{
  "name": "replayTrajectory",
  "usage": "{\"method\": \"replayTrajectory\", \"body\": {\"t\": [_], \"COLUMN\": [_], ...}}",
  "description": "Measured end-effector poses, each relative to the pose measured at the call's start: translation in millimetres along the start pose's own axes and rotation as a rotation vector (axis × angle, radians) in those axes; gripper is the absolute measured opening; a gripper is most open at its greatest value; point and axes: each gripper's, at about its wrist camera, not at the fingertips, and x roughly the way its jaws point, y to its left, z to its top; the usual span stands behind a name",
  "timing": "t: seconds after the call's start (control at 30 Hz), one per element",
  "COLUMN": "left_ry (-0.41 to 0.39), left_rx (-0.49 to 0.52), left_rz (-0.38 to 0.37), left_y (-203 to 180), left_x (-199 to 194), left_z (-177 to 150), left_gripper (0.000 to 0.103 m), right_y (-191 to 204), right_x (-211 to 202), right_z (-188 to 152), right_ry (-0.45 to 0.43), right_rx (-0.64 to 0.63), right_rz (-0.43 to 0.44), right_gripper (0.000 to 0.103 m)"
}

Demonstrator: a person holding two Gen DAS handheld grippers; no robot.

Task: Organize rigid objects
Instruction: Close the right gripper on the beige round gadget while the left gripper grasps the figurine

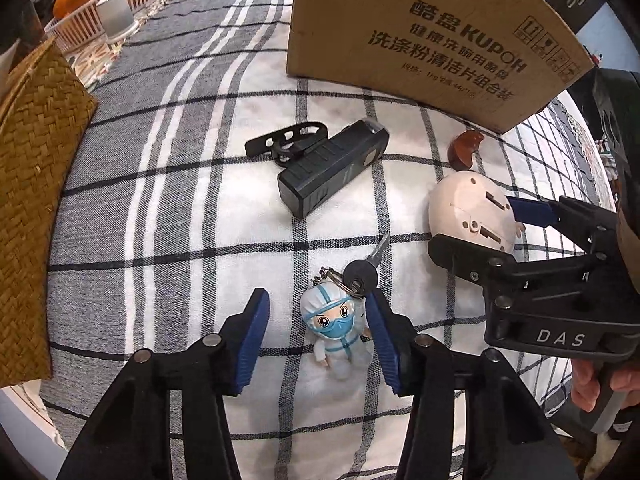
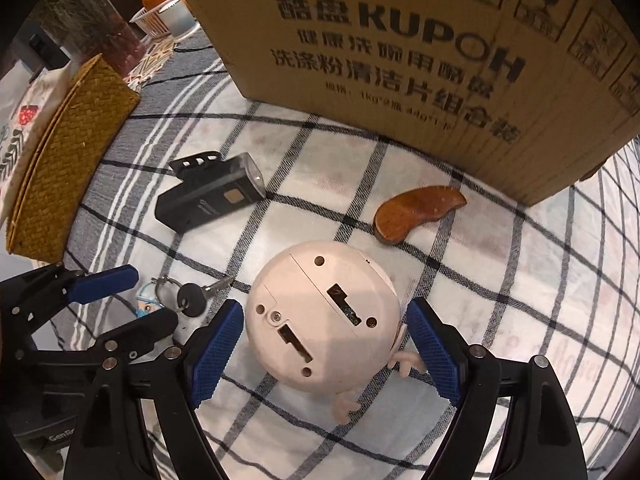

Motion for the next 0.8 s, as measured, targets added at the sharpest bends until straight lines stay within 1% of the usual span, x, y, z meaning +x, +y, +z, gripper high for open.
{"method": "replayTrajectory", "body": {"t": [0.13,0.17,0.23,0.27,0.33,0.47,0.57,0.8], "left_ry": [-0.012,-0.013,-0.021,-0.019,-0.025,-0.037,-0.074,-0.18], "left_rx": [-0.004,-0.004,0.006,0.013,0.011,0.01,0.011,0.021], "left_rz": [0.001,0.0,0.005,-0.004,-0.008,-0.007,0.003,0.031], "left_y": [-1.1,-1.2,-1.9,-2.2,-3.4,-3.4,-3.0,-4.8], "left_x": [1.5,1.9,1.4,1.8,2.4,-0.1,-8.1,-31.2], "left_z": [-0.6,-0.4,-0.6,-1.4,-0.6,-1.1,-2.2,2.3], "left_gripper": [0.045,0.043,0.034,0.028,0.027,0.027,0.027,0.027], "right_y": [0.5,0.5,-0.6,-1.3,-1.7,-0.7,-0.7,-0.4], "right_x": [4.0,4.1,3.7,3.2,1.1,0.8,-1.3,-20.2], "right_z": [-1.5,-1.8,-2.1,-2.2,-3.0,-3.9,-4.8,-4.2], "right_ry": [0.005,0.003,-0.001,-0.004,-0.012,-0.014,-0.018,-0.075], "right_rx": [0.002,0.001,0.003,0.003,0.002,0.005,0.012,0.025], "right_rz": [0.006,0.005,0.004,0.005,0.014,0.003,0.0,-0.012], "right_gripper": [0.084,0.084,0.081,0.079,0.075,0.075,0.075,0.075]}}
